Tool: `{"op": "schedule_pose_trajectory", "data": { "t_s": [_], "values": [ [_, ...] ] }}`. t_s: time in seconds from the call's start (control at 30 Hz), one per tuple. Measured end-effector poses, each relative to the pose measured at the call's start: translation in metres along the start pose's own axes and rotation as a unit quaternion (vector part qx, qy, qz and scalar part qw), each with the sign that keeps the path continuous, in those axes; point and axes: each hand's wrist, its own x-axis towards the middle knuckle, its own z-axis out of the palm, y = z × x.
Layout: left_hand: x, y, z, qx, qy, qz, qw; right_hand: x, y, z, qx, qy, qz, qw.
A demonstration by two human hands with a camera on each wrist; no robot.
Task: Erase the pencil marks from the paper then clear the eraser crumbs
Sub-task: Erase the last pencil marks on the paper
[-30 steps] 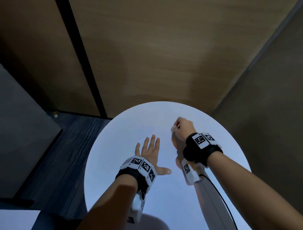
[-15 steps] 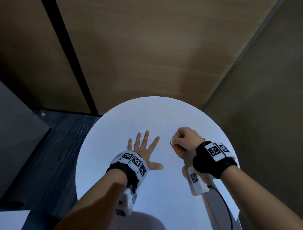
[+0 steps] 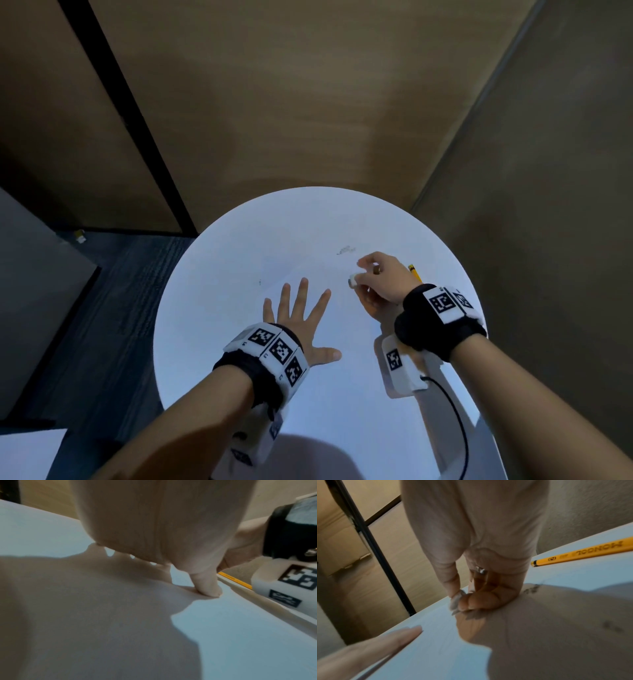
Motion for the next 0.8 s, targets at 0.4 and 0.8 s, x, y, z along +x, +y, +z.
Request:
{"op": "schedule_pose_trajectory", "data": {
  "t_s": [0.4, 0.8],
  "values": [
    [0.023, 0.006, -0.045, -0.014, 0.048, 0.032, 0.998, -0.024, 0.012, 0.005, 0.089, 0.035, -0.022, 0.995],
    [0.038, 0.008, -0.036, -0.014, -0.005, 0.023, 1.000, -0.023, -0.004, 0.012, -0.080, 0.000, -0.099, 0.992]
  ]
}}
